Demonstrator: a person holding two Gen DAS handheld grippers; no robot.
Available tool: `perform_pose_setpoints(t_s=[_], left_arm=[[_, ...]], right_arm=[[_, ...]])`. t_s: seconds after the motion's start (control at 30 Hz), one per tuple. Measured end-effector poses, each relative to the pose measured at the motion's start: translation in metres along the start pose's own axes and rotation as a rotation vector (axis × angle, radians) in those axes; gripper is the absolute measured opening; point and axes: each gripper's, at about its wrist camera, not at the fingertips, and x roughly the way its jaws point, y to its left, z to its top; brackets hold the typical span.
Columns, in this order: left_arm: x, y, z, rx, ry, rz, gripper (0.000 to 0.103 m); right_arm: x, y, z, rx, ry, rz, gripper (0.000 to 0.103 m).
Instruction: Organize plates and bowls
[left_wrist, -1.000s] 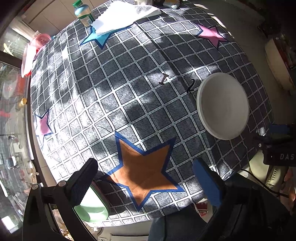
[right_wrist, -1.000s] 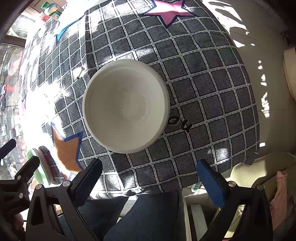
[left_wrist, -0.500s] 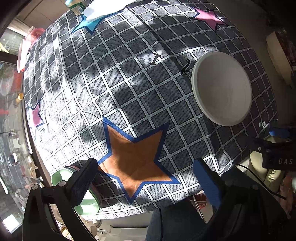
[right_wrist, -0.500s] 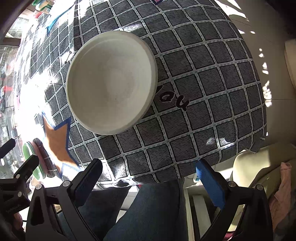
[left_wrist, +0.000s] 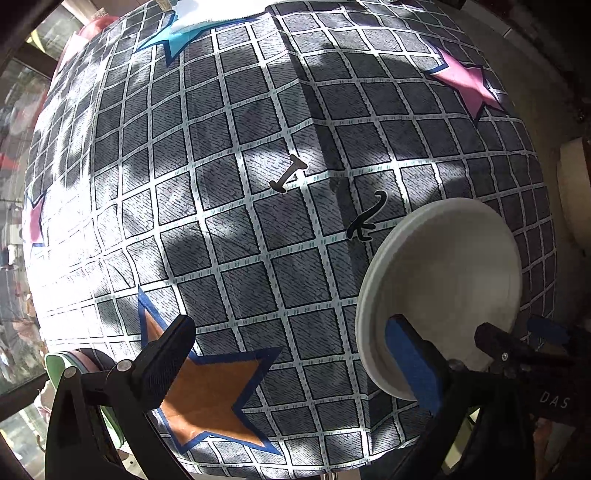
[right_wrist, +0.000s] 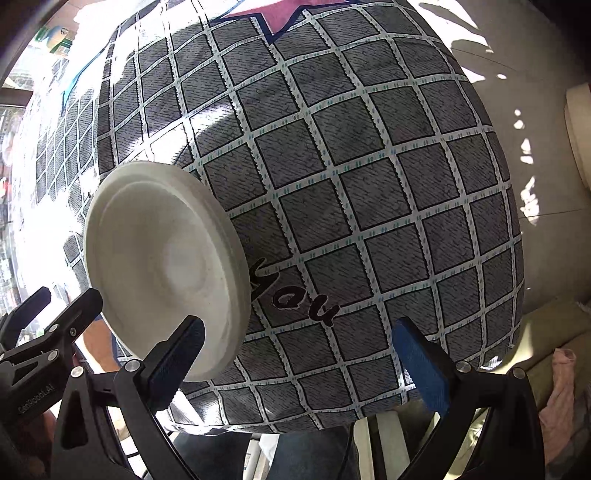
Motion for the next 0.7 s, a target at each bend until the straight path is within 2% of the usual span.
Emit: perform_pose_setpoints(t_s=[0.27,0.47,0.53,0.6,0.67,0.7], left_arm=[[0.034,-0.010,0.006,-0.012,0.022,0.006,0.103],[0.046,-0.007,0.007,-0.048,0.035,-0.101,0.103],[0.047,-0.008,0.007,-0.047,0.042,-0.100,0.103],[0.047,-0.009,0.008,-0.040,0.056,-0.096,0.103],[0.046,-0.011,0.017,-0.042,0.068,-0.103,0.097],[0.043,-0.014,0.023,-0.033,0.064,-0.106,0.094]], right_arm=[[0.024,0.006,0.017,-0.074,0.009,-0.031,0.102],[0.023,0.008,0.018,-0.063,-0.013,0.000,0.103],[0.021,0.003,0.015,-0.056,-0.028,0.005,0.103],[0.023,0.004,0.014,-0.064,-0.002,0.002,0.103],[0.021,0.002,0.018,-0.061,0.010,-0.002,0.103],[0.019,0.004,0.017,-0.064,0.001,-0.004,0.098]])
